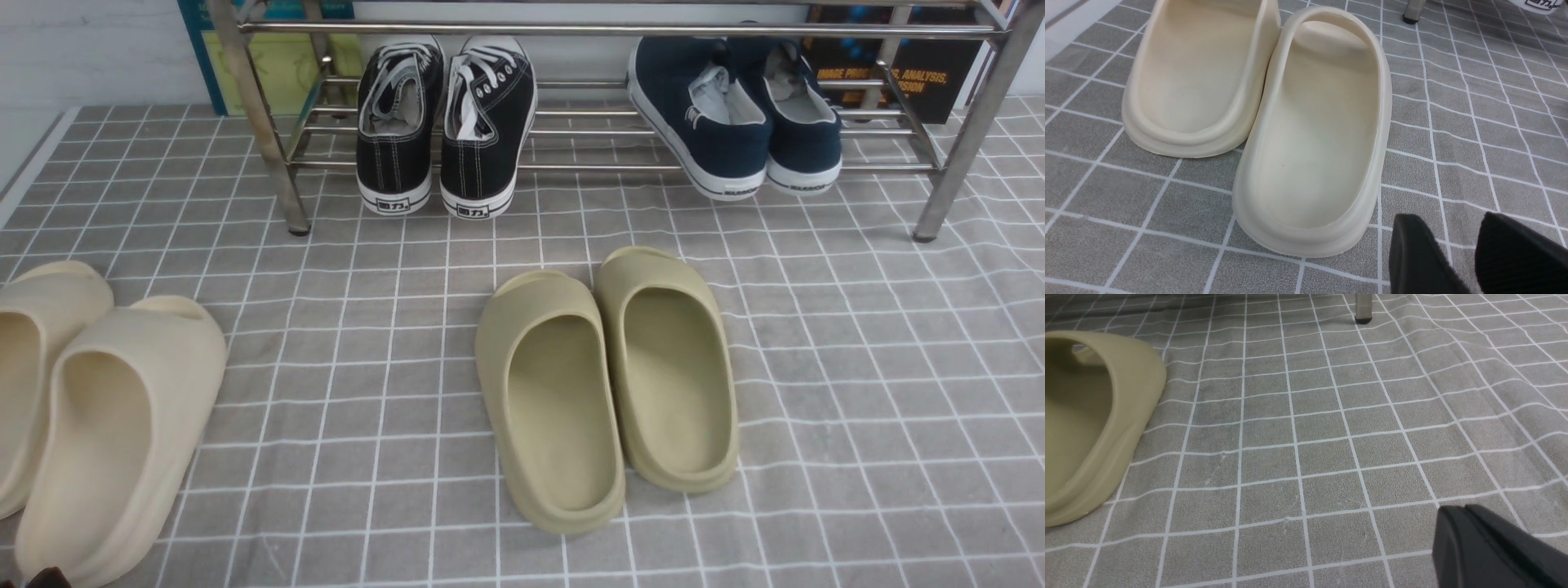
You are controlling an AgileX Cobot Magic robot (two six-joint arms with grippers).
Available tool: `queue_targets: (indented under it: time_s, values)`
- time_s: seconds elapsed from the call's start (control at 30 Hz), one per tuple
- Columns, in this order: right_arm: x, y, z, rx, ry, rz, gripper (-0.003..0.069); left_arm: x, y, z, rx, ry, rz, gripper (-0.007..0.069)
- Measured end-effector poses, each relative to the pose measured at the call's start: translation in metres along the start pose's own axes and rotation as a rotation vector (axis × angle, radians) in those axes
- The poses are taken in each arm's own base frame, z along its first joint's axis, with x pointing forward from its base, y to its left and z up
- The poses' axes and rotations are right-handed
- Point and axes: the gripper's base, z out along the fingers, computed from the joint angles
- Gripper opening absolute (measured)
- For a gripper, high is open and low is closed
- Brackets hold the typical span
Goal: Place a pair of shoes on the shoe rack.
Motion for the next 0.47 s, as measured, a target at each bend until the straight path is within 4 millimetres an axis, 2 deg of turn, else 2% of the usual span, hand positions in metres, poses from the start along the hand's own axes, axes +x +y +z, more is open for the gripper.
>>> queue_targets:
  time_s: [0.47]
  values:
    - [0.0,0.0,0.0,0.0,0.0,0.0,0.0015,0.0,0.0,0.0,0.0,0.0,0.0,0.0239]
